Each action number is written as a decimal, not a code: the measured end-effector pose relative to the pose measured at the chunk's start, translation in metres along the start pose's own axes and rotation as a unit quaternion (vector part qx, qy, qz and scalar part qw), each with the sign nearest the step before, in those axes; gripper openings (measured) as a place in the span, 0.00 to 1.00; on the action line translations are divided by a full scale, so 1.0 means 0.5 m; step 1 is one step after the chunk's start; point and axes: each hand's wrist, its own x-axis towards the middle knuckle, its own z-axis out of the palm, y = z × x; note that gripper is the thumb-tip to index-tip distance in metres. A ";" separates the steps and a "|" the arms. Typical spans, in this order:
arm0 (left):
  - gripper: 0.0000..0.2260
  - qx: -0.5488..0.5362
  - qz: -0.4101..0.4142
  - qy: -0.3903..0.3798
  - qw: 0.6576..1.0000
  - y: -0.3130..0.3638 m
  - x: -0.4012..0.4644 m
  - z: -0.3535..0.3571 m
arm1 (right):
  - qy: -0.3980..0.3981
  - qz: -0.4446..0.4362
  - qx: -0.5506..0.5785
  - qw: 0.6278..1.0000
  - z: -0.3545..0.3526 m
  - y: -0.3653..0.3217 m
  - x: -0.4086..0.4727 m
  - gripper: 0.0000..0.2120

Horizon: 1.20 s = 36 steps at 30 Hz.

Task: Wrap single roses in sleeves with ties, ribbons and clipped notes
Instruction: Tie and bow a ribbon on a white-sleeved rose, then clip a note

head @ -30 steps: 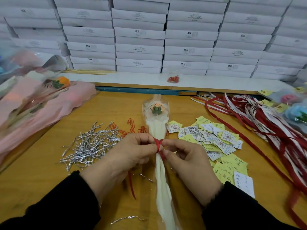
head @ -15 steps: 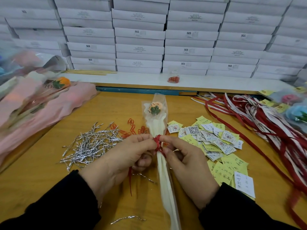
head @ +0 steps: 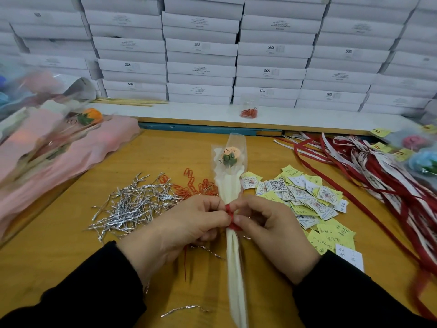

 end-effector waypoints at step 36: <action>0.07 -0.024 0.058 0.049 0.997 -0.005 0.003 0.005 | 0.033 -0.016 -0.146 0.989 -0.008 0.004 0.004 0.07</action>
